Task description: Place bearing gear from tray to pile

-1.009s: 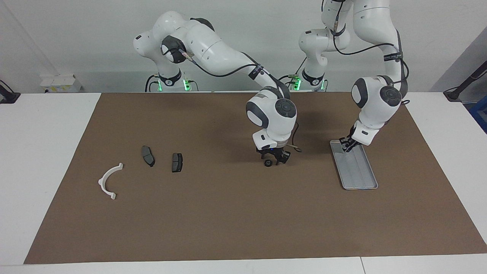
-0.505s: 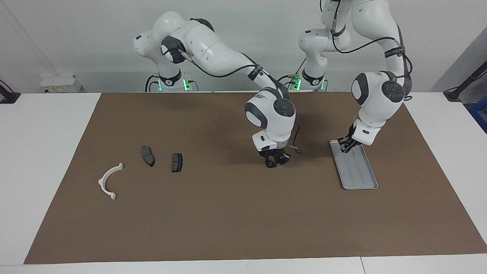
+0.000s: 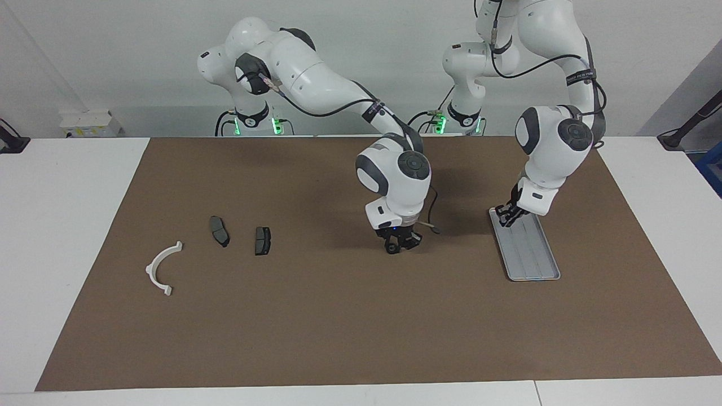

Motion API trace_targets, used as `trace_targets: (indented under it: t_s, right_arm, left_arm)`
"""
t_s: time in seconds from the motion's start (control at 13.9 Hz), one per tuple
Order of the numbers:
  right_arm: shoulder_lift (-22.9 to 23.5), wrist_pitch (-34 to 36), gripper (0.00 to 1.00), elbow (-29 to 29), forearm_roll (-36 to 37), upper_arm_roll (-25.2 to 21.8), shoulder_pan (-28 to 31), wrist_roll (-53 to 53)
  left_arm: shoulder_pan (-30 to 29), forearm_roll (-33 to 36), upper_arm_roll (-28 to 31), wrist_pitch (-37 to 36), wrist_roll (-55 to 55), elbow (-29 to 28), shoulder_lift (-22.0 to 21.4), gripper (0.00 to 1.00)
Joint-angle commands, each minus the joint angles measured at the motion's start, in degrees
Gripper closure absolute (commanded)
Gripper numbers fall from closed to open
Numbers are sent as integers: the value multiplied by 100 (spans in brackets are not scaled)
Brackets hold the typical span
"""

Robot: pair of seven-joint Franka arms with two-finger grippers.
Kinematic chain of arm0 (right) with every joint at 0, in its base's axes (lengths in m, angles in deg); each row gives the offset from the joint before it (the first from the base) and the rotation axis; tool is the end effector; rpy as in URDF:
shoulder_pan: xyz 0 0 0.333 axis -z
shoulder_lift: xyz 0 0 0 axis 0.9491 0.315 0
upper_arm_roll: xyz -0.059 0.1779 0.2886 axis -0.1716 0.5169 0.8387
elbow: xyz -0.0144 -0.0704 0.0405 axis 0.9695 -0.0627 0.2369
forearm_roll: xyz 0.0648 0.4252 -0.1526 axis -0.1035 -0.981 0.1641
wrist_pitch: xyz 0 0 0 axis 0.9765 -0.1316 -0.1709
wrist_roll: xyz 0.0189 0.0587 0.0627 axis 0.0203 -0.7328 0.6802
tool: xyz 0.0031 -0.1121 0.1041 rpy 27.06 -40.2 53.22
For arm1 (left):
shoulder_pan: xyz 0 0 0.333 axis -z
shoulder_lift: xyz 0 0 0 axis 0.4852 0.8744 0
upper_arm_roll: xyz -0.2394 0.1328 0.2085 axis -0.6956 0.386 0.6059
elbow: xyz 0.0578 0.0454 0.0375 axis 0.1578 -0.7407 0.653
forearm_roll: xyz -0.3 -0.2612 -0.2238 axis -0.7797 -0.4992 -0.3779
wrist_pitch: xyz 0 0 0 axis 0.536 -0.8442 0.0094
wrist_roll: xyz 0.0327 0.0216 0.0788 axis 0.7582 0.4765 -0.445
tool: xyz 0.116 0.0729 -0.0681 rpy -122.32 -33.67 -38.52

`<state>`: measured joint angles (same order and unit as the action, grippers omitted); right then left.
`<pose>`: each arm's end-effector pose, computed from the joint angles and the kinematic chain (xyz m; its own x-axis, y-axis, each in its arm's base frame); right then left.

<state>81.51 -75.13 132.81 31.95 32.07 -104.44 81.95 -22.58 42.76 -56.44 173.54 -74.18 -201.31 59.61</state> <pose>0.6777 0.4980 0.2537 0.8892 -0.4567 0.0282 -0.4576 -0.8872 0.0591 0.6193 -0.0859 0.3205 0.9659 0.2586 -0.0130 0.2588 -0.9657 0.0208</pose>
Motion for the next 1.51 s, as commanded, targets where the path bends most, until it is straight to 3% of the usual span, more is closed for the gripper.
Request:
trace_targets:
  t_s: [0.0, 0.22, 0.36, 0.5, 0.72, 1.01, 1.23, 1.3, 1.37, 1.44]
  right_arm:
    - [-630, 879, 100, -38, -25, 214, 563, -1083]
    - [-1316, 1627, 100, -38, -201, 277, 1380, -2839]
    - [-1520, 1901, 100, -38, -192, 268, 1907, -4096]
    - [-1564, 1911, 100, -38, -122, 251, 2417, -5283]
    - [-1582, 1192, 100, 355, -157, 259, 3016, -6306]
    - [-1696, -46, 100, 1550, -140, 250, 3332, -6361]
    - [-1478, -1057, 100, 2132, -35, 242, 3500, -6475]
    - [-1381, -1243, 100, 2141, 62, 242, 3535, -6493]
    - [-1284, -1419, 100, 2150, 106, 242, 3640, -6571]
    - [-1231, -1542, 100, 2159, 107, 242, 3676, -6676]
  left_arm:
    - [320, -60, 66, -99, -523, 398, 197, 100]
    - [996, -60, 74, -55, -1514, 792, 486, 100]
    - [1620, -33, 83, -55, -2480, 1362, 1047, 100]
    - [2218, -24, 101, 33, -3167, 2048, 1872, 100]
    - [2526, -33, 92, 586, -3548, 2095, 2087, 100]
    - [2598, 11, 101, 657, -3715, 1876, 2096, 100]
    - [2642, 11, 109, 798, -3724, 1691, 2113, 100]
    - [2642, 11, 110, 781, -3715, 1691, 2131, 88]
    - [2633, 89, 118, 693, -3706, 1743, 2131, 19]
    - [2590, 377, 179, 458, -3689, 1822, 2079, 0]
